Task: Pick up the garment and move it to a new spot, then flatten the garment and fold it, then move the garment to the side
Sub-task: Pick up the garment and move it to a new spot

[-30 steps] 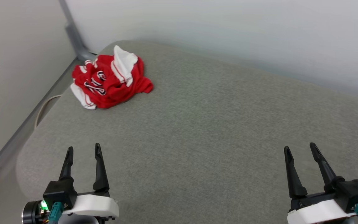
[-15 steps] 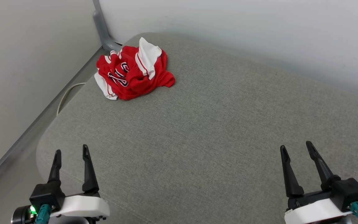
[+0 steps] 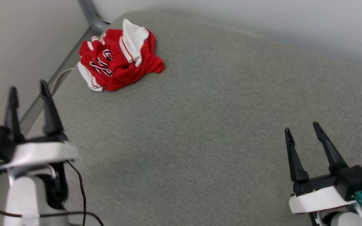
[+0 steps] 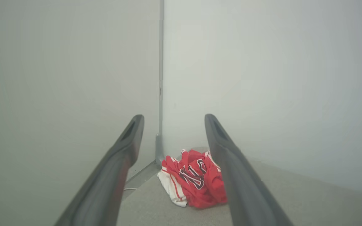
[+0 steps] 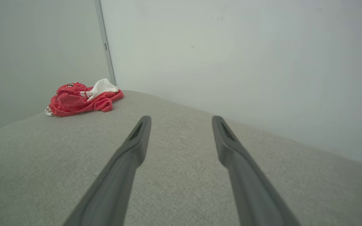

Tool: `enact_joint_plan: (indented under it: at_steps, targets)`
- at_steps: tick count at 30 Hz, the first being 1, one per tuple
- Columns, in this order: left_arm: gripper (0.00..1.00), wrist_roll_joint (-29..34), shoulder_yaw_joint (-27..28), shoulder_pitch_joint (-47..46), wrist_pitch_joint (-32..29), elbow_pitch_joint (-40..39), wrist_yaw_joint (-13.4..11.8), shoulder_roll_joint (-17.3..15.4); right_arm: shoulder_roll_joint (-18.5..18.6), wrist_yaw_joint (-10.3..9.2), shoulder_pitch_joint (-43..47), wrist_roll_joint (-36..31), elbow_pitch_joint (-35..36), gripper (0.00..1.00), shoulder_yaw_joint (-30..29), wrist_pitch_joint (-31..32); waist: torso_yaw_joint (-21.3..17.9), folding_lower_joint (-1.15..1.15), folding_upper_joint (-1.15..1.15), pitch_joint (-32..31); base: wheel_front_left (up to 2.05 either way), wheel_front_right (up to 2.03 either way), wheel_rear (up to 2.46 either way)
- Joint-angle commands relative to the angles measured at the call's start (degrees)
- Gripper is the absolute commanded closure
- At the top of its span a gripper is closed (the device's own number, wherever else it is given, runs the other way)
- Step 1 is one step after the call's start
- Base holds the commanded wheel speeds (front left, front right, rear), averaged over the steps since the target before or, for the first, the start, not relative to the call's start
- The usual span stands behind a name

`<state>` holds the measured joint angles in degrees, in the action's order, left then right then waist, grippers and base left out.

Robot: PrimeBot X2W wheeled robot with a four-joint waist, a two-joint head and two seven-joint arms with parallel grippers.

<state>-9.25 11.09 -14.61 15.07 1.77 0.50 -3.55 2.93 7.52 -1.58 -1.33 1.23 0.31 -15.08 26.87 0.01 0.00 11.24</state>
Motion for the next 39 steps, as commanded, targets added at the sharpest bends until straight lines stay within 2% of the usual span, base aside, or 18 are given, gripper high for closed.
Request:
enact_joint_plan:
  at_steps: [1,7,11,14,17,22,28,34,39]
  targets:
    - [0.00,-0.40,1.26,-2.36,0.16,-0.14,1.13,-0.43,-0.09,-0.06,-1.24,-0.75,0.68,0.00,-0.31,-0.14,-2.16,-0.01,0.00,2.65,0.00,0.00,0.00]
    - [0.00,-0.53,5.86,-12.38,0.15,1.11,4.68,-4.22,-0.07,-0.05,-3.70,-3.48,3.44,0.00,-0.93,-0.14,-5.59,-0.01,0.00,8.49,0.00,0.00,0.00]
    - [0.00,-1.51,7.06,-19.34,0.15,3.93,5.96,-7.49,-0.06,-0.05,-5.61,-5.00,5.46,0.00,-1.48,-0.13,-7.28,-0.01,0.00,12.50,0.00,0.00,0.00]
    - [0.00,-3.02,6.99,-25.59,0.17,9.09,6.50,-11.70,-0.07,-0.05,-6.74,-6.25,7.15,0.00,-1.93,-0.14,-8.23,-0.01,0.00,15.35,0.00,0.00,0.00]
    - [0.00,-6.25,4.96,-30.55,0.13,15.74,6.86,-14.71,-0.06,-0.06,-7.48,-7.20,8.79,0.00,-2.30,-0.14,-9.02,-0.01,0.00,17.64,0.00,0.00,0.00]
    - [0.00,-13.68,-3.55,-37.13,-3.15,23.96,6.86,-22.02,-0.04,-0.06,-8.36,-8.02,11.48,0.00,-2.52,-0.14,-10.52,-0.01,0.00,20.74,0.00,0.00,0.00]
    - [0.00,-25.89,-14.21,-41.97,-18.39,31.59,6.88,-27.88,0.18,-0.06,-9.12,-8.89,13.93,0.00,-2.20,-0.14,-11.69,-0.01,0.00,23.35,0.00,0.00,0.00]
    - [0.00,-37.54,-22.00,-44.29,-38.27,36.18,6.89,-31.91,0.53,-0.06,-9.35,-9.42,15.42,0.00,-2.01,-0.14,-12.61,-0.01,0.00,25.16,0.00,0.00,0.00]
    - [0.00,-42.12,-26.34,-44.48,-47.23,39.33,6.89,-33.58,0.69,-0.06,-9.62,-9.69,16.00,0.00,-2.09,-0.14,-13.20,-0.01,0.00,26.47,0.00,0.00,0.00]
